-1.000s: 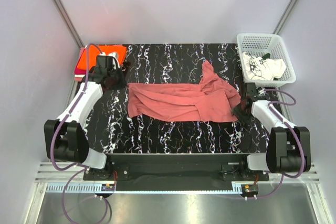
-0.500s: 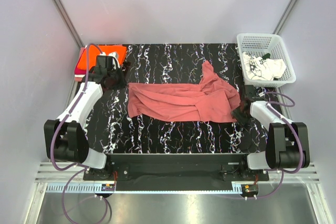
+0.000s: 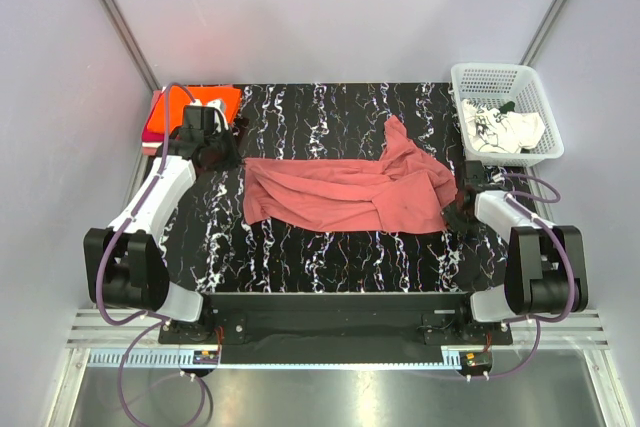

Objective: Fold and stack the t-shirts
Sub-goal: Flatten the tshirt out

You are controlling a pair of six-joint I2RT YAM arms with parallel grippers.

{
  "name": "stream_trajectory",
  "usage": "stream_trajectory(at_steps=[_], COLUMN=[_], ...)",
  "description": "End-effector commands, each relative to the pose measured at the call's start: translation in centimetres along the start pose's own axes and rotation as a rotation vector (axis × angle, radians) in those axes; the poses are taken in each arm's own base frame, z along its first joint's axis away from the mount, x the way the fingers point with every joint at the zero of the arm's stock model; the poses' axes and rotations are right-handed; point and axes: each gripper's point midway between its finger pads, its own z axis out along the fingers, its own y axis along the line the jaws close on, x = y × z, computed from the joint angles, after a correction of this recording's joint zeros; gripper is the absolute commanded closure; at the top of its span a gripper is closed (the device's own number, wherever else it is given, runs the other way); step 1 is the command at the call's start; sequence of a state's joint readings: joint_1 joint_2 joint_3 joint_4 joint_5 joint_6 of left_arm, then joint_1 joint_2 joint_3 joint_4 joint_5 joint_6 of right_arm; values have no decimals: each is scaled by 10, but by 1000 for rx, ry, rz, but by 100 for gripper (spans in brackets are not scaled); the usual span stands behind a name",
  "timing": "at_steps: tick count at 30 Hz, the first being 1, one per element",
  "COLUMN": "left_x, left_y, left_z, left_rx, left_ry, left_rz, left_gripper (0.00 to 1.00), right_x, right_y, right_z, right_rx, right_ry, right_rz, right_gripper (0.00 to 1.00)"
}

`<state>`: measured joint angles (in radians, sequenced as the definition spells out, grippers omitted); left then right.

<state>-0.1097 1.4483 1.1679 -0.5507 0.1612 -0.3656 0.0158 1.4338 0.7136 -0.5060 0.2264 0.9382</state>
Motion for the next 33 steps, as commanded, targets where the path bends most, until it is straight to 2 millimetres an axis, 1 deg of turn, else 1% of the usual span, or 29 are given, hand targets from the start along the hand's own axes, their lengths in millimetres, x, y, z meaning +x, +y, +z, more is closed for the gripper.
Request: stream_trajectory(at_steps=[1, 3, 5, 6, 8, 9, 10, 11, 12, 14, 15, 16, 17, 18, 19, 20, 21, 22, 23, 24, 25, 26, 27, 28, 29, 30, 31, 32, 33], left_x=[-14, -14, -15, -14, -17, -20, -23, -31, -38, -54, -63, -76, -84, -90, -102, -107, -110, -117, -117, -114, -113, -109, -100, -94, -81, -75, -67, -60, -53], left_y=[-7, -7, -8, -10, -14, -20, -25, -31, -41, -58, -68, -80, -88, -99, -111, -118, -127, -137, -142, -144, -148, -148, -147, -148, -148, -152, -157, -160, -164], left_z=[-4, -4, -5, -6, -9, -14, -18, -26, -40, -63, -85, -105, -121, -148, -175, -196, -229, -262, -285, -320, -349, -368, -400, -420, -445, -457, -478, -490, -499], left_rx=[37, 37, 45, 54, 73, 97, 114, 137, 175, 228, 268, 304, 332, 374, 418, 451, 498, 539, 567, 595, 625, 642, 667, 701, 738, 771, 821, 851, 883], left_ry=[-54, -54, -56, -56, -63, -73, -84, -105, -135, -194, -240, -288, -322, -375, -434, -469, -530, -596, -634, -709, -764, -802, -873, -904, -946, -953, -968, -974, -965], left_rz=[21, 21, 21, 23, 21, 22, 23, 13, 13, -1, 0, -15, -20, -16, -11, -30, -20, -9, -23, -18, -30, -35, -40, -61, -57, -50, -43, -33, -12], left_gripper=[100, 100, 100, 100, 100, 100, 100, 100, 100, 100, 100, 100, 100, 100, 100, 100, 100, 100, 100, 100, 100, 100, 100, 100, 100, 100, 100, 100, 100], right_x=[5, 0, -9, -17, -27, -31, -45, -51, -65, -78, -94, -98, -105, -116, -119, -123, -132, -132, -133, -134, -133, -131, -127, -124, -120, -113, -109, -106, -99], right_y=[-13, -10, -3, 2, 10, 17, 28, 33, 42, 50, 60, 60, 61, 66, 65, 64, 59, 52, 45, 30, 21, 11, -10, -22, -35, -60, -73, -86, -105], right_z=[9, 4, -9, -23, -43, -55, -82, -97, -131, -168, -209, -228, -248, -290, -311, -332, -376, -393, -412, -448, -468, -486, -521, -537, -552, -581, -593, -605, -624], right_rx=[42, 22, -22, -55, -110, -155, -231, -268, -340, -415, -503, -531, -567, -658, -698, -736, -811, -834, -860, -913, -947, -977, -1042, -1070, -1100, -1157, -1184, -1208, -1256], right_ry=[-9, -25, -57, -81, -114, -123, -176, -198, -249, -301, -363, -383, -415, -474, -499, -527, -596, -615, -645, -695, -728, -757, -820, -851, -878, -935, -961, -988, -1020], right_rz=[-14, -21, -37, -52, -68, -81, -109, -113, -115, -110, -102, -97, -84, -77, -76, -69, -54, -55, -50, -38, -32, -26, -12, 0, 11, 40, 56, 79, 106], right_gripper=[100, 100, 100, 100, 100, 100, 100, 100, 100, 100, 100, 100, 100, 100, 100, 100, 100, 100, 100, 100, 100, 100, 100, 100, 100, 100, 100, 100, 100])
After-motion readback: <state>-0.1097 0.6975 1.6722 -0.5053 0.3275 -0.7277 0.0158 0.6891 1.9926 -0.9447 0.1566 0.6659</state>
